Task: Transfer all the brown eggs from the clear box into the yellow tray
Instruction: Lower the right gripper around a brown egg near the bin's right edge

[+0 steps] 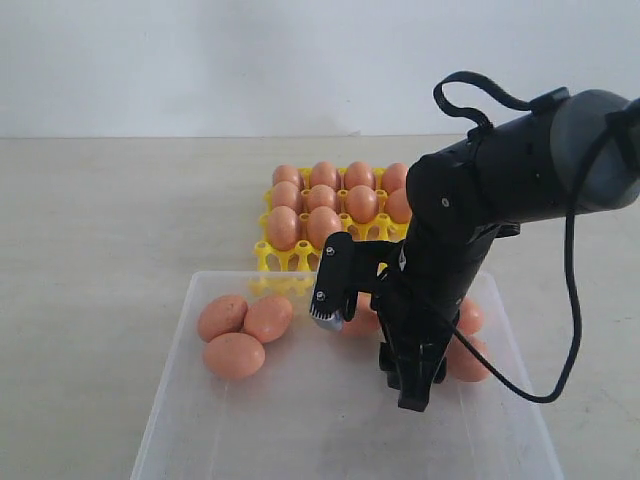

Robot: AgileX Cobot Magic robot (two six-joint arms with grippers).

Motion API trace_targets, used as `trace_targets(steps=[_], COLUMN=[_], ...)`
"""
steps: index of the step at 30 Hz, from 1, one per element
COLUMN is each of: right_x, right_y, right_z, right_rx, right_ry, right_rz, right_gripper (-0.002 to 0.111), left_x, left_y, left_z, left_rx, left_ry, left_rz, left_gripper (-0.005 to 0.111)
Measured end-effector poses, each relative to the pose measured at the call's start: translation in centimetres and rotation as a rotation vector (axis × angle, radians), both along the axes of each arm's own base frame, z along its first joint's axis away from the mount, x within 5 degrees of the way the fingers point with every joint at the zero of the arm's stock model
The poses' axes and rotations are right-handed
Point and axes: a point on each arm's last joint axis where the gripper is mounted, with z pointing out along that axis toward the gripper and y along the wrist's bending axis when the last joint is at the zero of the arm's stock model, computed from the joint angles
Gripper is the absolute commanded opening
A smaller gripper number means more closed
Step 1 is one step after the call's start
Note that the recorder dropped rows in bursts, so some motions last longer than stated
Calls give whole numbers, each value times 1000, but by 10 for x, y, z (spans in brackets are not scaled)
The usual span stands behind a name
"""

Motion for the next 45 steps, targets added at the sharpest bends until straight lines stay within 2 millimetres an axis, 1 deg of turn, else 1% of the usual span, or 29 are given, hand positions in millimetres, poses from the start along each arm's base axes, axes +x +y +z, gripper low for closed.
trace_targets(steps=[4, 6, 8, 12, 13, 15, 18, 20, 23, 28, 31, 36, 39, 45], right_x=[0, 0, -1, -8, -12, -19, -29, -32, -28, -18, -17, -12, -11, -8], right_y=[0, 0, -1, -5, -7, -10, -16, -17, -16, -12, -13, -21, -24, -23], right_z=[1, 6, 17, 47, 54, 61, 60, 59, 58, 59, 59, 58, 53, 33], right_rx=[1, 11, 36, 106, 115, 115, 54, 33, 66, 169, 177, 116, 64, -4], right_ry=[-2, -14, -38, -65, -47, -5, 101, 133, 113, 38, 26, -53, -62, -26], right_rz=[-6, -22, -68, -254, -330, -443, -598, -660, -740, -890, -923, -942, -943, -941], right_gripper=[57, 57, 57, 57, 57, 57, 57, 57, 57, 57, 57, 57, 57, 57], left_x=[0, 0, 0, 0, 0, 0, 0, 0, 0, 0, 0, 0, 0, 0], left_y=[0, 0, 0, 0, 0, 0, 0, 0, 0, 0, 0, 0, 0, 0], left_z=[0, 0, 0, 0, 0, 0, 0, 0, 0, 0, 0, 0, 0, 0], left_rx=[0, 0, 0, 0, 0, 0, 0, 0, 0, 0, 0, 0, 0, 0], left_ry=[0, 0, 0, 0, 0, 0, 0, 0, 0, 0, 0, 0, 0, 0], left_rz=[0, 0, 0, 0, 0, 0, 0, 0, 0, 0, 0, 0, 0, 0], left_gripper=[4, 4, 4, 4, 4, 4, 4, 4, 4, 4, 4, 4, 4, 4])
